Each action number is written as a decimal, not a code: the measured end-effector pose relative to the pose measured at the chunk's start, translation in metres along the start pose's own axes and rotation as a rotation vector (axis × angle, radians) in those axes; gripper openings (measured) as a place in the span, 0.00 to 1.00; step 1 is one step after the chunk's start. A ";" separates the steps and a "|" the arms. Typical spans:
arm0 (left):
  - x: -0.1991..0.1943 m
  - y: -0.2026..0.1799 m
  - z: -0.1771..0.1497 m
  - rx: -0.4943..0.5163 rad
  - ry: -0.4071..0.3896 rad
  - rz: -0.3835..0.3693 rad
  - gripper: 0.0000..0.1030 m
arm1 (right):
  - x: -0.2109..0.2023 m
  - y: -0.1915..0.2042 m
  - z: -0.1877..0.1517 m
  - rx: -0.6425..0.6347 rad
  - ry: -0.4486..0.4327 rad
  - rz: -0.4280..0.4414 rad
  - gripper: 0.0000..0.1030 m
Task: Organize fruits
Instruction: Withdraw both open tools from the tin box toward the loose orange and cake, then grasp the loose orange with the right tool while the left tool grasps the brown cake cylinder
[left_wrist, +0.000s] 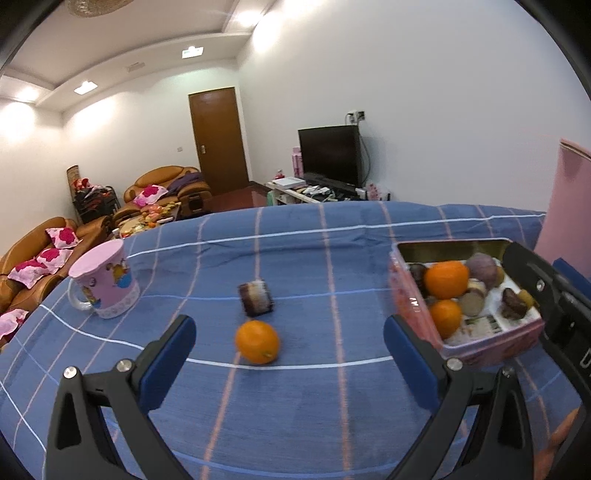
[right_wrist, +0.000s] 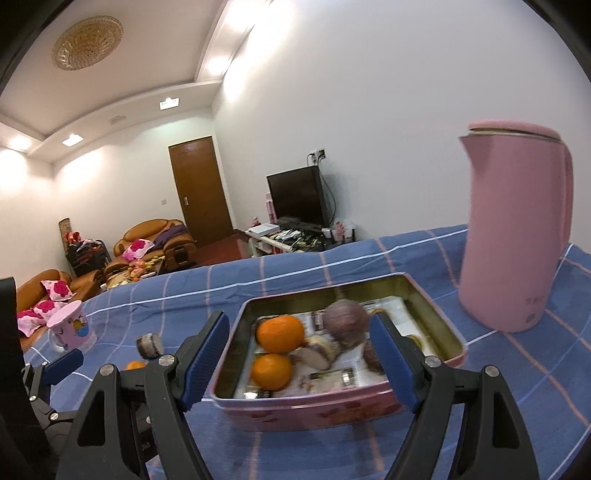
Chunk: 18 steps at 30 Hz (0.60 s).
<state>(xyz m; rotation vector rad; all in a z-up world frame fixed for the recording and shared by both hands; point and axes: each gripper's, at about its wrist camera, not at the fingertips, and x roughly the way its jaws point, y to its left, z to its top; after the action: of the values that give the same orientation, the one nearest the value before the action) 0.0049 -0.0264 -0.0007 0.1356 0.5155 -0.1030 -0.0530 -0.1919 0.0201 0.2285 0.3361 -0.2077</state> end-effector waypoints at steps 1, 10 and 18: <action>0.002 0.006 0.000 -0.007 0.004 0.006 1.00 | 0.002 0.004 -0.001 0.005 0.004 0.006 0.77; 0.021 0.049 0.002 -0.032 0.038 0.057 1.00 | 0.021 0.049 -0.007 -0.017 0.038 0.066 0.77; 0.052 0.110 -0.001 -0.133 0.147 0.162 1.00 | 0.043 0.087 -0.012 -0.084 0.106 0.072 0.77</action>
<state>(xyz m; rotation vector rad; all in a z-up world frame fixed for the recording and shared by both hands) 0.0642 0.0793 -0.0164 0.0551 0.6537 0.1003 0.0035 -0.1134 0.0106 0.1684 0.4398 -0.1104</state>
